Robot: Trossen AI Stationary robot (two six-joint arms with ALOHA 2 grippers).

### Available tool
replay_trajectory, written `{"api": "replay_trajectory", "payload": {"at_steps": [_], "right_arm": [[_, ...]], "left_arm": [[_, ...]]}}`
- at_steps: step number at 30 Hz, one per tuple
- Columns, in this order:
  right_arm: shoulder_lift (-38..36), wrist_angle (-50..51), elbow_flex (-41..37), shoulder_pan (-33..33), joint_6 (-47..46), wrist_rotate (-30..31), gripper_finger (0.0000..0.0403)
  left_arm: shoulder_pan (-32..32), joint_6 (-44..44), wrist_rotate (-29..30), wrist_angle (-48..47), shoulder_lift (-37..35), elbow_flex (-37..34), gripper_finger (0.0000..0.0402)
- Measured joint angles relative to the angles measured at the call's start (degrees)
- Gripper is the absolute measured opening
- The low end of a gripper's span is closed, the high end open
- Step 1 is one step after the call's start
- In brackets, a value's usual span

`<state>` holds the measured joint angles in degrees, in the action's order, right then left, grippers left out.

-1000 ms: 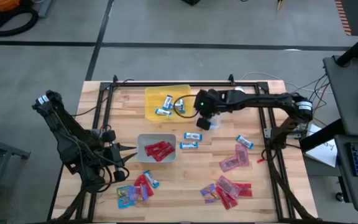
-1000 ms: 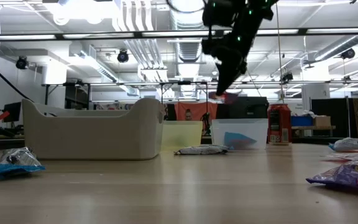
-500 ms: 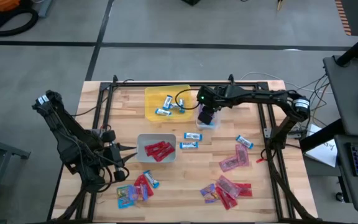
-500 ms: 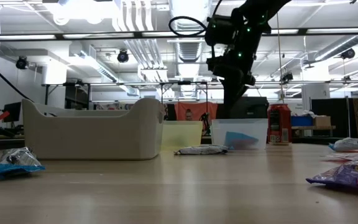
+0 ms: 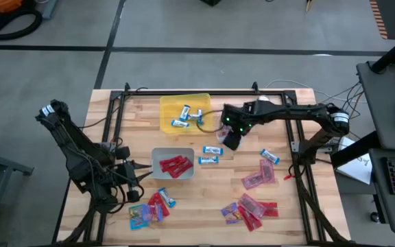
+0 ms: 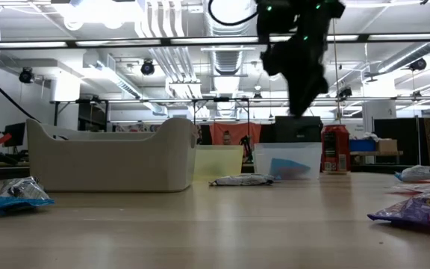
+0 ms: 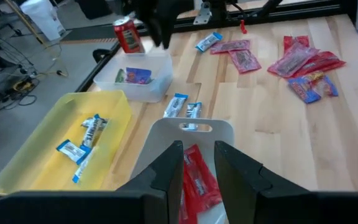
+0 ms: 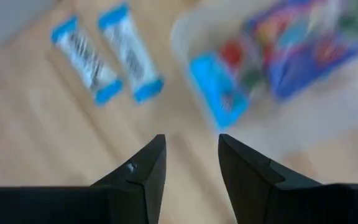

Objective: Sort candy
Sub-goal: Put the white candy into the yellow bin

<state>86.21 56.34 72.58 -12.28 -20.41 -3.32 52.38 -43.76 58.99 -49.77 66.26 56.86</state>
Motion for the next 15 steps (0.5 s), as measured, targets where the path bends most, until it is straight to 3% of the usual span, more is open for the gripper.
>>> {"api": "replay_trajectory", "payload": {"at_steps": [8, 15], "right_arm": [[-4.0, 15.5, -1.5, 6.7, -11.5, -0.3, 0.0137], [-6.6, 17.2, -8.8, 9.1, -20.3, -1.8, 0.0139]], "left_arm": [[-0.9, 3.7, -1.0, 3.0, 0.3, -0.2, 0.0075], [-4.8, 14.2, -2.5, 8.7, 0.2, -0.4, 0.0075]]}}
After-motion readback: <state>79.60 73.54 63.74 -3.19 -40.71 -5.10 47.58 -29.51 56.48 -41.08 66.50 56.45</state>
